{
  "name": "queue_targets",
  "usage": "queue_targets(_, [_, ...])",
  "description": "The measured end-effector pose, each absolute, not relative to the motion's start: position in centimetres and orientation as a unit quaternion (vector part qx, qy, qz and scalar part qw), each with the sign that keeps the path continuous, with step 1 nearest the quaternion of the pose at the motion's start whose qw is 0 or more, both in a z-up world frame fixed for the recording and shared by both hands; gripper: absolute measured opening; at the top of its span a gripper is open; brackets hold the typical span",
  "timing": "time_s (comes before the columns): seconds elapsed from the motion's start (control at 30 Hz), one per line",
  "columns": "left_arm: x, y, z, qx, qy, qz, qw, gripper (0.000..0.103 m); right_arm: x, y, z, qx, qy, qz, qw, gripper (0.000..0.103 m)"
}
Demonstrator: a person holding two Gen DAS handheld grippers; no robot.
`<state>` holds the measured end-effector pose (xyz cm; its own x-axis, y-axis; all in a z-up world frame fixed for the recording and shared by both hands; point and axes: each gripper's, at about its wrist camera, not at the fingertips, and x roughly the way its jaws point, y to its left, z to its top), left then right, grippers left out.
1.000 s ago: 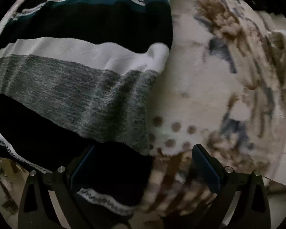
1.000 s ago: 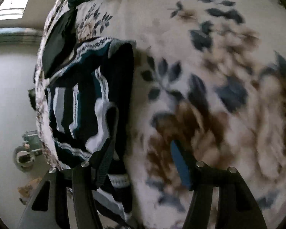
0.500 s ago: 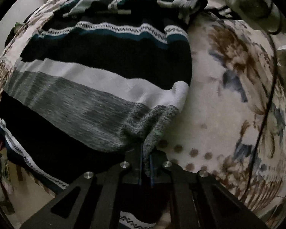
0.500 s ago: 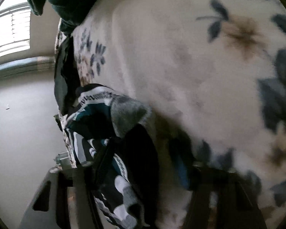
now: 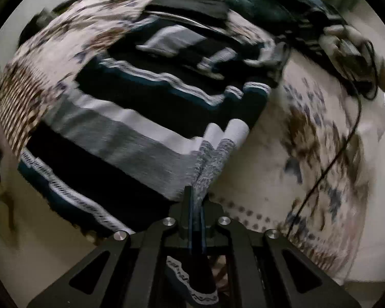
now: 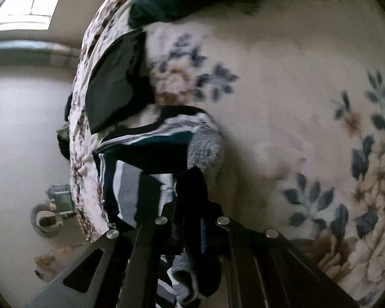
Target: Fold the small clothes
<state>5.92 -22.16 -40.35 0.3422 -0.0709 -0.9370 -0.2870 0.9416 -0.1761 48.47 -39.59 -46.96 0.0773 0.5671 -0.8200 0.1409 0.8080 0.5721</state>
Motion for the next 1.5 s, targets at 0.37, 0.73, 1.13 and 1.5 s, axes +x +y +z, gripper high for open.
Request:
queue_targets(0.37, [6.3,-4.4,-42.1,-0.308,0.557,0.099,0.765,0.002,52.6,-16.9,-43.4,0.146,0.686,0.142,0.698,0.008])
queue_targets(0.73, [7.6,8.4,-44.4,-0.356,0.553,0.066,0.75,0.002,55.7,0.5,-48.3,0.094,0.701,0.097,0.701,0.008])
queue_targets(1.13, [6.5,16.2,-51.0,-0.405,0.609,0.04,0.681,0.011,55.8,7.0,-52.9,0.065,0.72,0.076,0.686,0.028])
queue_targets(1.5, [5.4,17.9,-49.5,-0.386,0.629,0.011,0.675,0.054,32.1,-5.2,-46.1,0.114,0.745,0.155,0.639,0.061])
